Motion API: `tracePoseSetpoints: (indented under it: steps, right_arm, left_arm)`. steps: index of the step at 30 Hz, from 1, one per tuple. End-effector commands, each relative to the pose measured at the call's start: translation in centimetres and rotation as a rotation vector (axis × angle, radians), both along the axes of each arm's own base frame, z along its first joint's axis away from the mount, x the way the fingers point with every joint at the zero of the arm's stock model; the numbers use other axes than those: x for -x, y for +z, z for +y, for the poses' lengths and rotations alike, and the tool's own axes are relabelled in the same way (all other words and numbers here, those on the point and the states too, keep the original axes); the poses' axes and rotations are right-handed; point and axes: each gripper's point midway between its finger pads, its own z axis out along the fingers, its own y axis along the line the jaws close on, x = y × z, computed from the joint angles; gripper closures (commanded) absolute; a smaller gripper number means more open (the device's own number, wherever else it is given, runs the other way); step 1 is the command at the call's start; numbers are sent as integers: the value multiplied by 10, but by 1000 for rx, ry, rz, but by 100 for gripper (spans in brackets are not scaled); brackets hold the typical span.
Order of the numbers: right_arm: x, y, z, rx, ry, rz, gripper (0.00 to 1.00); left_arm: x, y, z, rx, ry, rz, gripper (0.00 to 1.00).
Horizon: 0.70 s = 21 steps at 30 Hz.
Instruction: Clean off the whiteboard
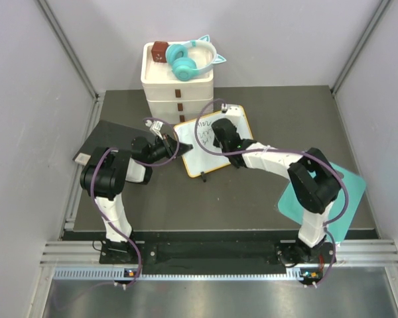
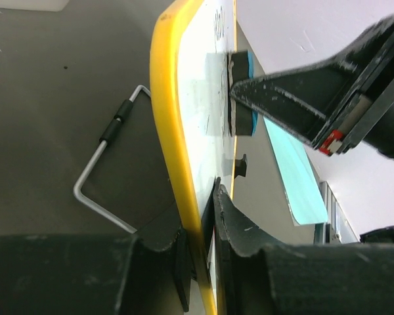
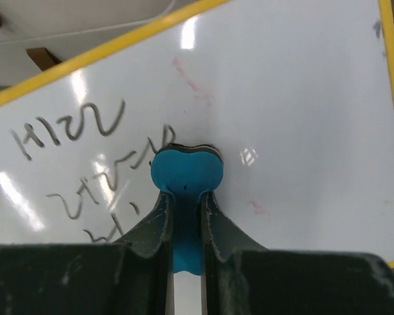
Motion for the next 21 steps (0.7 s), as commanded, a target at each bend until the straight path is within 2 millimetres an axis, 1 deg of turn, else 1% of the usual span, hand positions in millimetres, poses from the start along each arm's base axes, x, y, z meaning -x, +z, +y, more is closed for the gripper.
tracePoseSetpoints:
  steps: [1,2,3,4,5,6,7,8,10,11,12,14,15,17,18,21]
  right_arm:
    - [-6,-21,44,69,184,115,100]
    - [-6,-27,54,61,225,135,100]
    - [-6,-26,61,64,252,139,100]
    - [-6,-21,70,72,269,157,100]
    - [-3,-22,77,86,281,170,100]
    - [1,-31,83,102,298,192,100]
    - [2,-29,89,101,309,190,100]
    - [10,-32,97,97,337,201,100]
    - [19,-42,103,87,358,233,100]
    - [27,-46,110,72,391,251,100]
    - [34,-54,111,71,399,271,100]
    - [44,-59,115,77,415,282,100]
    - [54,-67,115,87,423,297,100]
    - [61,-72,115,94,427,303,100]
    - [67,-77,114,108,428,311,100]
    - [71,-90,106,137,408,329,100]
  left_arm:
    - [36,-38,-16,-99,-141,43,100]
    - [35,-37,-15,-101,-139,39,100]
    - [35,-38,-15,-102,-138,39,100]
    - [35,-38,-16,-103,-141,39,100]
    - [36,-39,-17,-107,-142,39,100]
    - [35,-39,-16,-108,-141,40,100]
    - [35,-39,-16,-109,-141,38,100]
    - [36,-39,-16,-110,-143,40,100]
    - [36,-39,-16,-111,-142,42,100]
    - [36,-39,-17,-112,-143,42,100]
    - [35,-39,-16,-113,-140,40,100]
    - [35,-40,-17,-115,-142,39,100]
    - [36,-41,-17,-115,-143,44,100]
    - [35,-41,-17,-116,-141,42,100]
    - [35,-41,-17,-116,-141,44,100]
    - [35,-41,-17,-117,-143,45,100]
